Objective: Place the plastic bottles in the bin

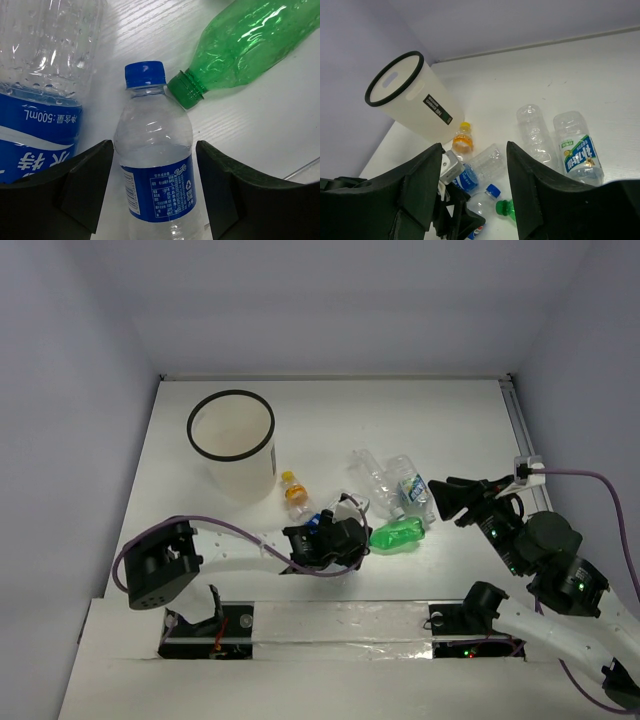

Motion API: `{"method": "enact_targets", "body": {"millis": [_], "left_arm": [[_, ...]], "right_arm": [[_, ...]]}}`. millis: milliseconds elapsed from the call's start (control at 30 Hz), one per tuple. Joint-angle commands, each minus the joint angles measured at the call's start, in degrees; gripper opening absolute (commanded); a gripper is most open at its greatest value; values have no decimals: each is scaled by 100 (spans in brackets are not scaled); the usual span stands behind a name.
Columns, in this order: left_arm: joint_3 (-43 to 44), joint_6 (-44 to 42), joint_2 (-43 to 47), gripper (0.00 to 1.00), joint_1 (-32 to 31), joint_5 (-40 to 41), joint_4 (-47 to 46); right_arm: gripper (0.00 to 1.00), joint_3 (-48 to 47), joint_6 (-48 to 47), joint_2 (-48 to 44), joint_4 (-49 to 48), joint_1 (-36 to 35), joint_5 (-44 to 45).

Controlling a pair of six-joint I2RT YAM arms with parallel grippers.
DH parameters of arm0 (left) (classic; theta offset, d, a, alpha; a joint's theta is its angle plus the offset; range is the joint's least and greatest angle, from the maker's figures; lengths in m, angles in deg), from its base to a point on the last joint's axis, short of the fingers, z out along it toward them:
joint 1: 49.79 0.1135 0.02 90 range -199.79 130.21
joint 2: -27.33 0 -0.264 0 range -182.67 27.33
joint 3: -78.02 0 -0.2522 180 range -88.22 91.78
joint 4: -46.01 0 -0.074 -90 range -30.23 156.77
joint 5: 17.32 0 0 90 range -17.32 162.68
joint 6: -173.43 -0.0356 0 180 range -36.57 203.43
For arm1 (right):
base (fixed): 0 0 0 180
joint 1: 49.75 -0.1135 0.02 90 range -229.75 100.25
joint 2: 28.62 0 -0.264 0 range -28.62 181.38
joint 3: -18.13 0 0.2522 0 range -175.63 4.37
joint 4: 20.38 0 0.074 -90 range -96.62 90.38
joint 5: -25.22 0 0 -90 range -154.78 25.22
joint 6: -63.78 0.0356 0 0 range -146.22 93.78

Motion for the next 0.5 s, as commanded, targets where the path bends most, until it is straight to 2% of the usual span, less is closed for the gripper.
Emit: {"method": "enact_targets", "body": {"millis": [0, 200, 267, 300, 400, 467], "left_arm": [[251, 56, -76, 65, -41, 278, 169], [243, 91, -332, 61, -94, 365, 99], [190, 91, -314, 54, -94, 392, 21], [190, 100, -262, 46, -94, 427, 3], [172, 100, -34, 35, -146, 506, -24], [190, 83, 151, 34, -216, 524, -24]], "right_arm": [[60, 22, 8, -57, -169, -2, -82], [60, 75, 60, -66, -160, -2, -109], [61, 101, 78, -49, -169, -2, -161], [62, 128, 87, -31, -178, -2, -188], [67, 163, 87, 100, -213, -2, -337], [73, 172, 95, 188, -239, -2, -486]]}}
